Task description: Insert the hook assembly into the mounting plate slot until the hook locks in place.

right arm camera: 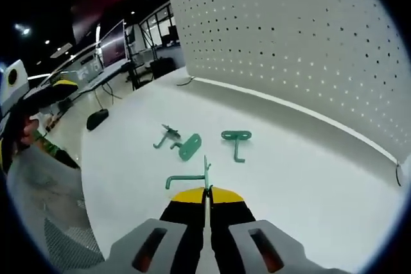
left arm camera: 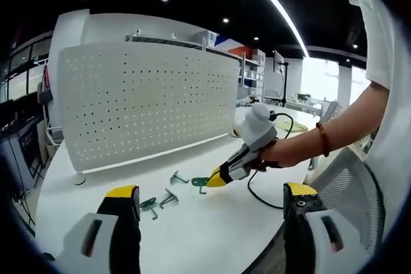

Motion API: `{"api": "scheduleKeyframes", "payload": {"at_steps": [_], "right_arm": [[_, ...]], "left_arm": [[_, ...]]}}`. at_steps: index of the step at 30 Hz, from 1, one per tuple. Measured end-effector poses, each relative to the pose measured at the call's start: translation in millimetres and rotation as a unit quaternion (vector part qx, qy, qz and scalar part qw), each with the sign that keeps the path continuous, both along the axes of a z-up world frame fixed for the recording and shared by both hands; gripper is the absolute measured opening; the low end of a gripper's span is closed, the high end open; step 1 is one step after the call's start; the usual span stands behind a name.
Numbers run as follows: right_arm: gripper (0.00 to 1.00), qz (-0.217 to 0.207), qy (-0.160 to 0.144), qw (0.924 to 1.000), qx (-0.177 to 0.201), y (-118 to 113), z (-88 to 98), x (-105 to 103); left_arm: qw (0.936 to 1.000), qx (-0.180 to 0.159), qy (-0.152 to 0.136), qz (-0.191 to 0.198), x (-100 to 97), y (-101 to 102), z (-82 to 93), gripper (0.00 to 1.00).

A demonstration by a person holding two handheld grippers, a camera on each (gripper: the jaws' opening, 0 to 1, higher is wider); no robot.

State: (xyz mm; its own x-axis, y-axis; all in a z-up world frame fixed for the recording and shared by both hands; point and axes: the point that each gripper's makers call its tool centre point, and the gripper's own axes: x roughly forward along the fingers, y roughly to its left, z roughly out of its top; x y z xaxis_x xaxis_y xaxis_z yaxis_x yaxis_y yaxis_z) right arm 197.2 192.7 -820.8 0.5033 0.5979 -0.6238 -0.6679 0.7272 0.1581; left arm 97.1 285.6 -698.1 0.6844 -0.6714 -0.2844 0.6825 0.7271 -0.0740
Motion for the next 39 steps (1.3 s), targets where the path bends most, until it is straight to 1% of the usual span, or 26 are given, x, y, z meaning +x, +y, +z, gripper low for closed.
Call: {"api": "scheduleKeyframes", "payload": {"at_steps": [2, 4, 5, 8, 11, 13, 15, 20, 25, 28, 30, 32, 36, 39], "right_arm": [[0.00, -0.009, 0.003, 1.0000, -0.001, -2, 2.4, -1], [0.00, -0.015, 0.014, 0.9998, 0.007, -2, 3.7, -4], [0.00, -0.018, 0.029, 0.9994, 0.008, -3, 3.6, -7], [0.00, -0.012, 0.020, 0.9997, 0.002, -3, 7.9, -11], [0.00, -0.015, 0.026, 0.9994, 0.015, -2, 14.8, -18], [0.00, -0.023, 0.021, 0.9992, 0.024, -2, 19.5, -20], [0.00, -0.026, 0.024, 0.9989, 0.030, -1, 22.9, -25], [0.00, -0.030, 0.025, 0.9984, 0.041, -1, 31.4, -33], [0.00, -0.031, 0.020, 0.9981, 0.050, -3, 41.1, -39], [0.00, -0.032, 0.022, 0.9975, 0.059, -5, 48.5, -42], [0.00, -0.032, 0.024, 0.9971, 0.065, -5, 54.2, -44], [0.00, -0.029, 0.024, 0.9969, 0.069, -4, 60.9, -48], [0.00, -0.017, 0.022, 0.9972, 0.070, 0, 72.3, -55], [0.00, -0.012, 0.019, 0.9974, 0.068, 1, 77.6, -58]], "left_arm": [[1.0000, 0.001, -0.002, -0.001, -0.7, -1, 1.4, 0.94], [1.0000, 0.003, -0.005, -0.001, -0.9, -2, 2.8, 0.93], [1.0000, 0.003, -0.004, 0.001, -0.8, -1, 2.5, 0.93], [1.0000, 0.003, -0.005, 0.001, -3.5, -2, 4.2, 0.92], [0.9999, 0.007, -0.008, -0.002, -5.5, -4, 5.1, 0.91], [0.9999, 0.008, -0.009, -0.004, -6.8, -5, 6.4, 0.91], [0.9999, 0.011, -0.011, -0.007, -7.5, -6, 7.5, 0.91], [0.9998, 0.016, -0.014, -0.008, -7.5, -7, 9.7, 0.88], [0.9995, 0.022, -0.018, -0.014, -8.9, -12, 11.1, 0.87], [0.9994, 0.025, -0.017, -0.019, -10.0, -15, 11.6, 0.86], [0.9993, 0.030, -0.012, -0.021, -10.6, -17, 10.5, 0.85], [0.9990, 0.032, -0.019, -0.023, -11.3, -19, 12.9, 0.84], [0.9988, 0.033, -0.024, -0.026, -12.4, -24, 15.9, 0.82], [0.9983, 0.040, -0.029, -0.030, -13.7, -27, 16.5, 0.80]]}}
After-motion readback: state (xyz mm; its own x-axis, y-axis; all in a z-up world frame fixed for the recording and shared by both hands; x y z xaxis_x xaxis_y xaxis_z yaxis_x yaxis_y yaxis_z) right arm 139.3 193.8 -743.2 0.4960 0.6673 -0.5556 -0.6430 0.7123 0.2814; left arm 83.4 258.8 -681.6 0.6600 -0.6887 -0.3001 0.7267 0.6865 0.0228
